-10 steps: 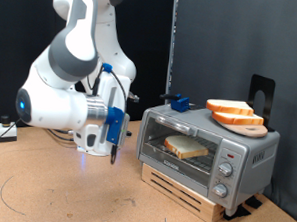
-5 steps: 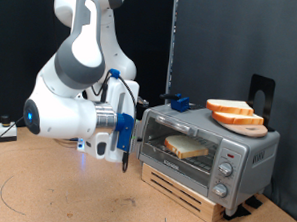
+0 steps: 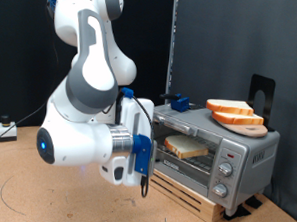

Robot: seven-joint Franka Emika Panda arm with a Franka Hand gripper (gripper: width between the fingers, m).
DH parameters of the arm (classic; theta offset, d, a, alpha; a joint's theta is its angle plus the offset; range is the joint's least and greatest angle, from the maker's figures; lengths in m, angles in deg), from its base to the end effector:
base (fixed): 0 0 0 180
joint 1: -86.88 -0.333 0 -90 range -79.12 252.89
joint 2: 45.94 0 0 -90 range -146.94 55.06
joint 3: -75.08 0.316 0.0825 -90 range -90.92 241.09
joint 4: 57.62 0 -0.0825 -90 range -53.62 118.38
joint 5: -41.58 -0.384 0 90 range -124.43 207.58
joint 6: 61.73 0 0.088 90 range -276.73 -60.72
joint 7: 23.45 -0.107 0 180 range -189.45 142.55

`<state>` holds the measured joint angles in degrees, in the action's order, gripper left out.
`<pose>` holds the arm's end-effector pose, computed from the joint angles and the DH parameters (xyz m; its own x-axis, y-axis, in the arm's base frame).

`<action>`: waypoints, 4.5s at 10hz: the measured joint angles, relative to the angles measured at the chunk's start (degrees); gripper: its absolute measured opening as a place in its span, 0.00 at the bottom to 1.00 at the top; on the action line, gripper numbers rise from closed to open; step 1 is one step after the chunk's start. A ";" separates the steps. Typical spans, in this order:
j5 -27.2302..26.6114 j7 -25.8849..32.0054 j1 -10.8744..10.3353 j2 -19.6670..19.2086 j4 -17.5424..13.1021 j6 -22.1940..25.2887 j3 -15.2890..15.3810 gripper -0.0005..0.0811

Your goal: Make a piece of toast with the oven

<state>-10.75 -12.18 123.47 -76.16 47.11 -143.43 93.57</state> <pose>0.5625 -0.0991 0.2784 0.8165 0.0448 -0.5756 -0.5417 -0.2852 -0.7907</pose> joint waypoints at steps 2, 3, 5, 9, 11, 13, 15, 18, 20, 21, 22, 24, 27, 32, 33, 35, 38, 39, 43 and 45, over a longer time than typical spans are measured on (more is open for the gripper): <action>0.07 -0.78 0.14 -0.58 -0.73 2.84 -0.03 1.00; -0.26 -0.95 0.16 -2.08 -2.84 3.31 0.04 1.00; -0.21 -1.26 -0.30 -6.54 -8.61 4.46 0.37 1.00; 4.96 -7.74 -4.97 -16.91 -21.50 10.86 0.76 1.00; 6.36 -9.08 -7.36 -20.02 -23.33 10.52 0.76 1.00; 6.63 -9.02 -8.96 -21.39 -22.73 7.86 0.75 1.00; 6.61 -8.46 -10.21 -21.85 -21.20 4.22 0.77 1.00; 5.81 -5.86 -11.51 -22.03 -18.15 -0.50 1.49 1.00; 4.63 -4.27 -12.00 -22.00 -15.66 -3.44 2.52 1.00; 4.11 -3.77 -12.16 -21.99 -14.55 -4.73 3.14 1.00; 3.54 -3.33 -12.38 -21.97 -13.61 -5.81 3.75 1.00; 2.60 -3.19 -12.77 -21.92 -12.22 -7.96 5.09 1.00; 2.04 -3.18 -12.93 -21.68 -11.16 -9.79 6.06 1.00; 1.92 -3.19 -13.10 -21.32 -9.88 -11.32 6.25 0.51; 1.92 -3.19 -13.10 -21.32 -9.62 -11.36 6.32 0.51; 1.91 -3.19 -13.10 -21.33 -8.88 -13.29 6.25 0.23; 2.14 1.35 -12.98 -21.21 -8.76 -13.68 6.42 0.12; 2.29 8.15 -12.81 -20.89 -8.33 -14.42 6.66 0.12; 2.25 29.30 -11.71 -20.51 -7.07 -16.41 7.79 0.12; 1.93 33.29 -11.53 -20.51 -6.86 -16.63 7.89 0.12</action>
<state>-8.82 21.10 111.94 -96.67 40.25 -160.06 101.46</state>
